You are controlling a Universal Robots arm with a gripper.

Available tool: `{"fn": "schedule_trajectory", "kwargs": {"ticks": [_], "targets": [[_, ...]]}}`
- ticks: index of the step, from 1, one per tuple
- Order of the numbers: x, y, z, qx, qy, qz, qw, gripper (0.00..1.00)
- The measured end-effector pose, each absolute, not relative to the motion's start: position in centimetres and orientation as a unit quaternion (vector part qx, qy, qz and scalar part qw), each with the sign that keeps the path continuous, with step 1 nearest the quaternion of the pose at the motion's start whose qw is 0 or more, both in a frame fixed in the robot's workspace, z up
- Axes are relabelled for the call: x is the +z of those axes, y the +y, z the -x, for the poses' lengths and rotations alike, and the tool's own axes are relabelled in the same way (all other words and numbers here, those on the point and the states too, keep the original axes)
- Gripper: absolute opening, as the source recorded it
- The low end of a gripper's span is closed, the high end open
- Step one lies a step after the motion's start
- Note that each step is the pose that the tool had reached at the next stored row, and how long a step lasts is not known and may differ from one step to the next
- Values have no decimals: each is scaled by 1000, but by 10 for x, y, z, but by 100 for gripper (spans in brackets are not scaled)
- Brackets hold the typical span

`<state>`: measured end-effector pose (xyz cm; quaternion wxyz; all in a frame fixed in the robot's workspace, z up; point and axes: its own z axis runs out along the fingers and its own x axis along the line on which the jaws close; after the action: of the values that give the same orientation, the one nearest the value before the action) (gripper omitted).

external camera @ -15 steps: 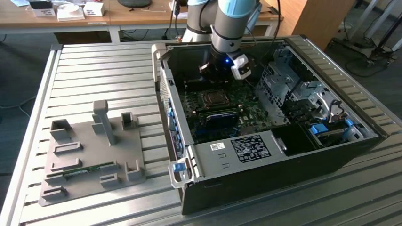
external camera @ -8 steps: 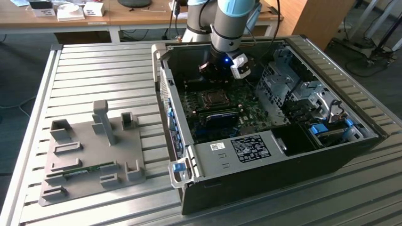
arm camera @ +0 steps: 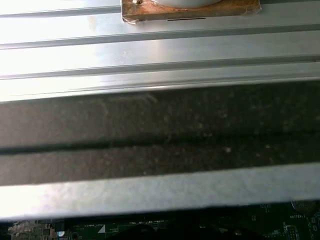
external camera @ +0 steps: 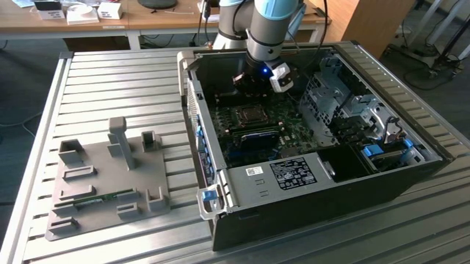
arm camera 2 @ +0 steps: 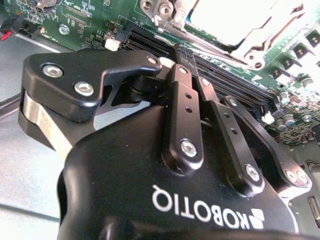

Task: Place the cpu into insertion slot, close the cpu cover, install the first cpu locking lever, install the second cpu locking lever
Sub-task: 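Install the first cpu locking lever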

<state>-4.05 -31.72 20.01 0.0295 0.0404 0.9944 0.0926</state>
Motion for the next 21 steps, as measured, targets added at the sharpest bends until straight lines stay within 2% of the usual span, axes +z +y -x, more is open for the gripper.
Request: {"fn": "schedule_trajectory", "kwargs": {"ticks": [21], "targets": [[202,-318,40,90,995,-40,30,11]]}}
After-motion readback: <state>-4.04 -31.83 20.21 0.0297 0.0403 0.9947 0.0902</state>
